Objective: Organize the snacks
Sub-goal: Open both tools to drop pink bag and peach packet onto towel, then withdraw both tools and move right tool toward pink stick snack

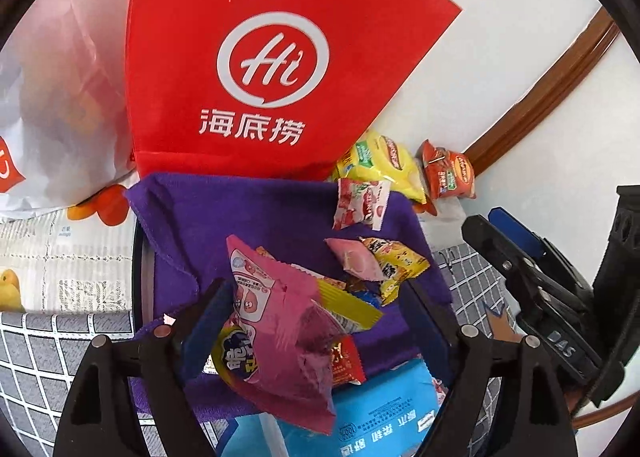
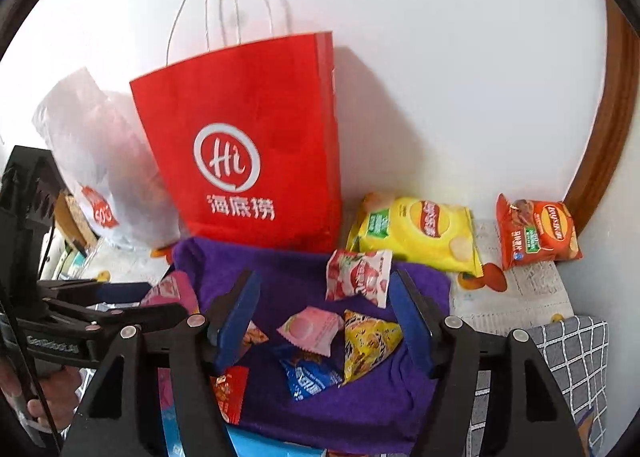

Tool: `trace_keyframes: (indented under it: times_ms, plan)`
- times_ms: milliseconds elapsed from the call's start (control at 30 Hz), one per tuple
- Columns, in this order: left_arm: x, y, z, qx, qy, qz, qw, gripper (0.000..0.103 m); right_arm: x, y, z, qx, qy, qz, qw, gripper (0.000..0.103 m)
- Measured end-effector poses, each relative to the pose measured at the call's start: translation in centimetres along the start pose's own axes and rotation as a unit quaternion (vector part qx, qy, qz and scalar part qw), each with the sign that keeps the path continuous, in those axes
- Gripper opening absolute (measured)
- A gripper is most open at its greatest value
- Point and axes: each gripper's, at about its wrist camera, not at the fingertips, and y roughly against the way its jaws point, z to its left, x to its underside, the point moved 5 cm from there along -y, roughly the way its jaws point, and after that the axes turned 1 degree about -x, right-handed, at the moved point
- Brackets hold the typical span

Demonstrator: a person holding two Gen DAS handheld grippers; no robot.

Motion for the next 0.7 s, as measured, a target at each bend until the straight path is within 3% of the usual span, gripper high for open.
trace_keyframes:
  times_ms: [400, 567, 700]
  plan:
    - [-0.1, 3.1, -0.5, -0.009, -0.015, -0.021, 0.9996, 0.084, 1.2, 1.7, 0.3, 0.004, 0.003, 0.015, 1.0, 0.067]
    - [-0.1, 4.7, -0.9, 0.003, -0.013, -0.029, 0.9995, 0.084, 4.8, 3.3, -0.2, 0.042, 0.028, 0.043, 0.998, 0.066]
    - [0.0, 6.2, -1.4, 0.005, -0.016, -0.04, 0.9991, 0.084, 8.2, 4.3, -1.1, 0.047, 0.014, 0.075, 0.996, 0.066]
